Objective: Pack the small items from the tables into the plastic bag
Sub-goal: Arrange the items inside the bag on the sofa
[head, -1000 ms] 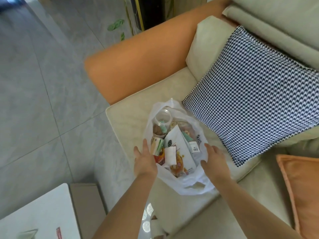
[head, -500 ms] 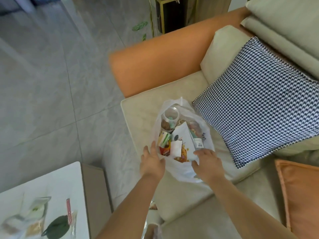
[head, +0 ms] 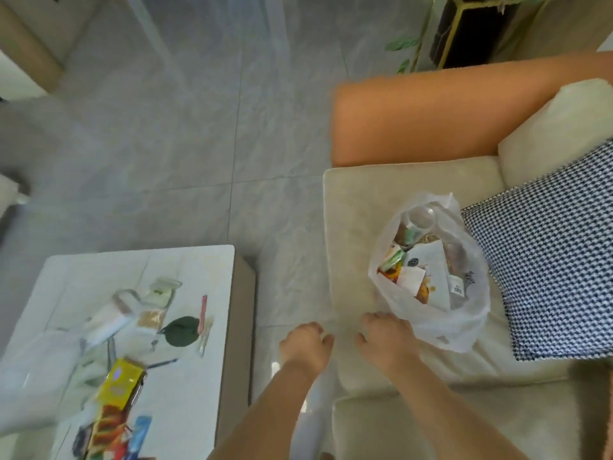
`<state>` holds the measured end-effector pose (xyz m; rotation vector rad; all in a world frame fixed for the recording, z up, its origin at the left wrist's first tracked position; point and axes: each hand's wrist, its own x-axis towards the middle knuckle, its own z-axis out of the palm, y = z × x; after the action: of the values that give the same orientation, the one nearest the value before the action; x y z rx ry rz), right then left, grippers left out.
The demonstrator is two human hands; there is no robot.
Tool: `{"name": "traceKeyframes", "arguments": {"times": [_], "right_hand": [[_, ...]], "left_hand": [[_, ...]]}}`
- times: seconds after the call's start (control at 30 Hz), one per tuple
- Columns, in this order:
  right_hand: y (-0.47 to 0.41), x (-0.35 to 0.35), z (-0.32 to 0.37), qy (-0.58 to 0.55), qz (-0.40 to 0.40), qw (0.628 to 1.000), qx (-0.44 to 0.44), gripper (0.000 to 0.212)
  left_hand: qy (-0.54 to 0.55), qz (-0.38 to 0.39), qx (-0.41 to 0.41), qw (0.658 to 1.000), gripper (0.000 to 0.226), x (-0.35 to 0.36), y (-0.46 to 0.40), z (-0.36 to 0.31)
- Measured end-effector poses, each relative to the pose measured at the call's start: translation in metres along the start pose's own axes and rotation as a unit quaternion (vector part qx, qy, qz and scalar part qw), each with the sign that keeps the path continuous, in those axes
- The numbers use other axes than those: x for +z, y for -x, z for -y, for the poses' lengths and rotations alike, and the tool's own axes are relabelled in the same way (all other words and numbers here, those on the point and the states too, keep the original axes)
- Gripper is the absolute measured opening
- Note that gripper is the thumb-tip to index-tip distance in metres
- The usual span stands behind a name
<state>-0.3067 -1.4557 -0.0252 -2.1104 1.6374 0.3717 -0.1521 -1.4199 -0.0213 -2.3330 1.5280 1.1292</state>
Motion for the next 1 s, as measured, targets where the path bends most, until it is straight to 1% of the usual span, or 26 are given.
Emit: {"name": "traceKeyframes", "arguments": {"times": [0.3,0.5,0.6,0.77,1.0], "right_hand": [[0.004,0.045,0.138,0.034,0.036,0.993,-0.104,0.038],[0.038,0.091,0.242,0.08,0.073,0.97,-0.219,0.044],[0.061,0.115,0.295,0.093,0.095,0.954,-0.269,0.046],[0.099,0.153,0.372,0.158,0.11,0.916,-0.353,0.051],[0.147,0.196,0.458,0.207,0.128,0.866,-0.438,0.048]], "left_hand": [[0.038,-0.012,-0.116,0.992,0.043,-0.004,0.047,0.146],[0.068,-0.052,-0.198,0.976,0.046,0.009,0.102,0.255],[0.116,-0.063,-0.253,0.958,0.048,0.023,0.133,0.313],[0.169,-0.064,-0.324,0.928,0.049,0.045,0.184,0.395],[0.26,-0.105,-0.406,0.87,0.047,0.068,0.239,0.477]]}}
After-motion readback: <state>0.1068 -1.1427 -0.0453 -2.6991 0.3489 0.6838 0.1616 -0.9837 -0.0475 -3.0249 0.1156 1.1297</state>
